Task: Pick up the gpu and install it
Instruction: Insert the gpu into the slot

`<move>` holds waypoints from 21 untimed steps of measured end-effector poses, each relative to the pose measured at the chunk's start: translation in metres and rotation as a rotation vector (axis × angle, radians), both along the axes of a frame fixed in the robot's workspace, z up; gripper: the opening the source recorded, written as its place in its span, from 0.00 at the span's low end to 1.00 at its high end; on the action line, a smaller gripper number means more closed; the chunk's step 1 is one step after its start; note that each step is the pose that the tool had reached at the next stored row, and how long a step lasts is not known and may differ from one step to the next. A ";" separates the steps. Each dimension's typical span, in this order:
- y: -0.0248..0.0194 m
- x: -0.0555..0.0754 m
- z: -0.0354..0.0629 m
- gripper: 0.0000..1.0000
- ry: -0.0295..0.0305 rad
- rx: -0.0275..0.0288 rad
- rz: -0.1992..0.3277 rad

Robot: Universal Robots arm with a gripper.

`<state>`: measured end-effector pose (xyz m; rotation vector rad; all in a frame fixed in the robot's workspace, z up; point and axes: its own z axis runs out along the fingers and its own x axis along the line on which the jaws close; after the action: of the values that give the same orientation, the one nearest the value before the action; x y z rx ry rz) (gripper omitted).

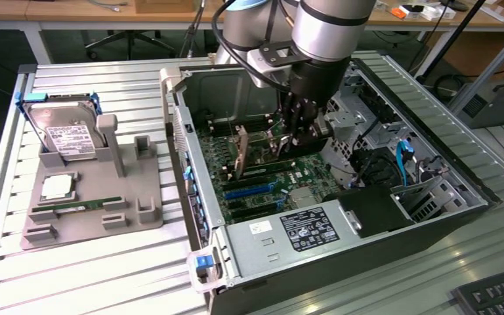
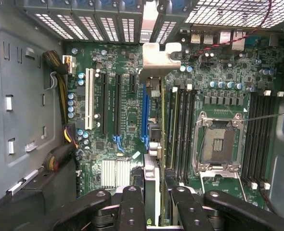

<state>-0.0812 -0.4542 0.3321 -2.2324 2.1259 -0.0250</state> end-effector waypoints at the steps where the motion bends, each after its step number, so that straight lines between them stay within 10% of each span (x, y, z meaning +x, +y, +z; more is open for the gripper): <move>1: -0.0001 0.000 -0.0001 0.27 0.0000 -0.0001 0.000; 21: -0.0077 -0.008 -0.0050 0.27 0.0001 -0.0001 0.000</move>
<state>-0.0895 -0.4619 0.3272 -2.2323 2.1261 -0.0250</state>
